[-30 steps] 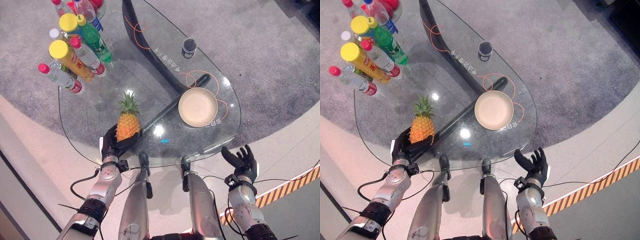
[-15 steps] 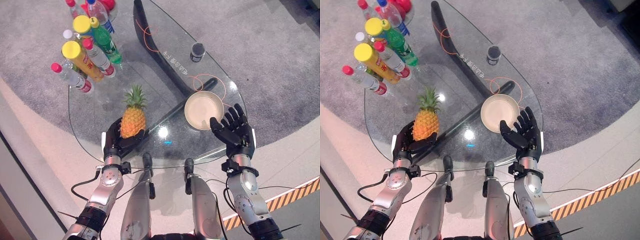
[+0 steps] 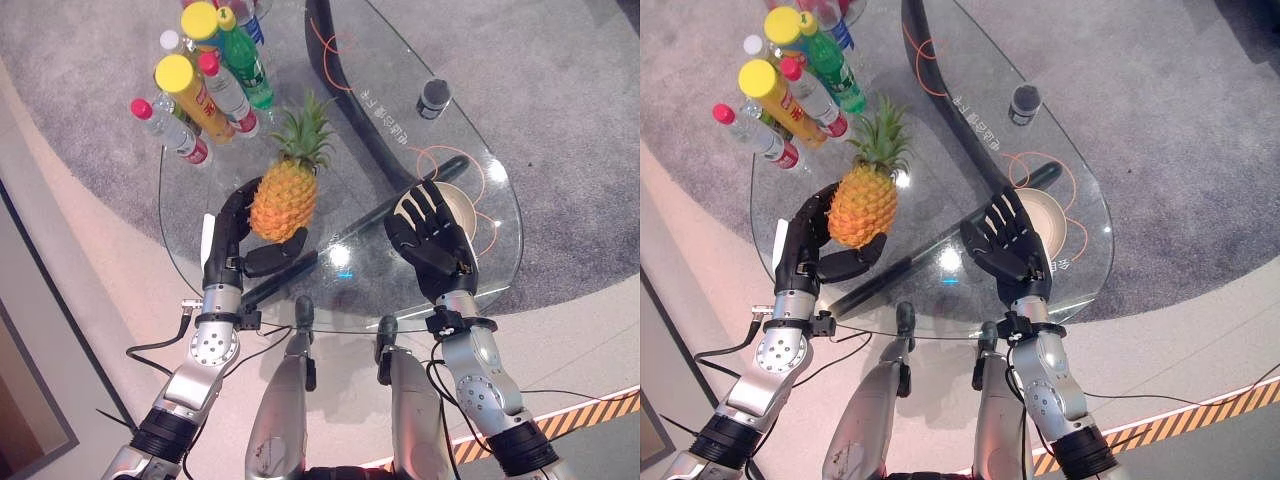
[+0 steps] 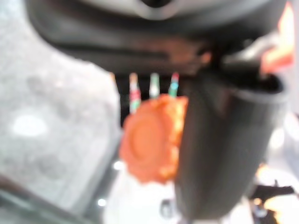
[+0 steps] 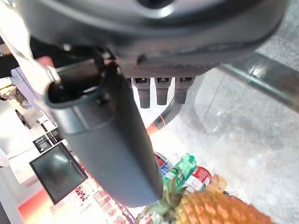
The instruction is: Pick up the fruit to the plate
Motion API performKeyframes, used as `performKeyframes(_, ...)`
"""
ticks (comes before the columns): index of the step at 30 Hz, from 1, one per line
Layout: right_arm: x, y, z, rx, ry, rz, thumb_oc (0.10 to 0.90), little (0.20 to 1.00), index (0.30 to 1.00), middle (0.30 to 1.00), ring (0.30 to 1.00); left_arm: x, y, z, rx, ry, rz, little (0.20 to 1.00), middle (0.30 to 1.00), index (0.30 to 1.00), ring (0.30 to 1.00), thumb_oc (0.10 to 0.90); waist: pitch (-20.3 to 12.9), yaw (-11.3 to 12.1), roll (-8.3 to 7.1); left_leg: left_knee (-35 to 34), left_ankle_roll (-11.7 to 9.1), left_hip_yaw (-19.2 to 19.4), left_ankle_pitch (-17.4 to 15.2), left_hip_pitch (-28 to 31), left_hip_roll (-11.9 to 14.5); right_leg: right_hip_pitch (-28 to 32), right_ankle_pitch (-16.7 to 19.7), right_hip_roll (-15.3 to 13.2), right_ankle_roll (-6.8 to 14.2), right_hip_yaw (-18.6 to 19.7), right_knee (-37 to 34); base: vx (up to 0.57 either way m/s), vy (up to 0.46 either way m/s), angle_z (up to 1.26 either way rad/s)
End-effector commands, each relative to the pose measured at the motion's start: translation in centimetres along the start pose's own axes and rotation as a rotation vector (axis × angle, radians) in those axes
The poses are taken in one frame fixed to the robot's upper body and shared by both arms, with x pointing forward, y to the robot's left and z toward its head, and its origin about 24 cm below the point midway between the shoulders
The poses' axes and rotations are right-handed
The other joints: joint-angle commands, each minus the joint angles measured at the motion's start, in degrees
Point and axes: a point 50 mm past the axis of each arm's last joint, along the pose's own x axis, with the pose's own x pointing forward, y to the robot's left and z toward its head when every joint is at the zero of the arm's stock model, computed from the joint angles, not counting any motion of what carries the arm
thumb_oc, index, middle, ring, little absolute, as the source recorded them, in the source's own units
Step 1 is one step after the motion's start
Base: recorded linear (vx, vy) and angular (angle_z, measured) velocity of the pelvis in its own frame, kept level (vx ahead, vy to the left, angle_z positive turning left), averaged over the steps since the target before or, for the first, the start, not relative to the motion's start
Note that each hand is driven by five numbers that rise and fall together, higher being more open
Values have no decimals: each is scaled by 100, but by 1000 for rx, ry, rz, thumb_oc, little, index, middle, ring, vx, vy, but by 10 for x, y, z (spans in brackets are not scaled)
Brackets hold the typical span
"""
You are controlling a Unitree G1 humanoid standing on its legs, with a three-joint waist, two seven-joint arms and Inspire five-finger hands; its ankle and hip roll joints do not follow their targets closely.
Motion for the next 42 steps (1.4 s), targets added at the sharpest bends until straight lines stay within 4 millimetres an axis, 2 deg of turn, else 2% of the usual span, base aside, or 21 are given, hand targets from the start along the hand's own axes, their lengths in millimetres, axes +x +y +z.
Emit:
performKeyframes(1,15,39,37,84,-195,199,800,900,900,900,900,14,-3,74,-24,-408,-66,200,300,300,300,100,-125,-37,-191,1144,234,-131,-824,-86,-502,497,1323,43,55,-215,-1507,0,-3,5)
performKeyframes(8,21,46,37,188,-193,207,800,900,900,900,900,15,-6,78,-25,-414,-113,200,300,300,300,100,-125,12,-157,1200,237,-167,-838,-156,-541,426,1320,23,74,-202,-1452,1,2,1)
performKeyframes(11,23,53,34,212,-174,212,800,900,900,900,900,13,-15,82,-45,-422,-205,200,300,300,300,100,-125,25,-134,1274,248,-189,-849,-249,-572,327,1338,8,79,-180,-1404,42,31,5)
performKeyframes(23,27,43,22,340,-120,140,800,900,900,900,900,6,-27,93,-38,-524,-332,200,300,300,300,100,-125,12,-103,1447,260,-120,-930,-397,-575,168,1343,-54,97,-160,-1301,19,15,1)
performKeyframes(42,31,41,8,356,-39,140,800,900,900,900,900,0,-34,108,12,-641,-435,200,300,300,300,100,-125,29,-54,1605,285,-86,-1001,-629,-602,-115,1353,-121,149,-88,-1151,13,14,1)
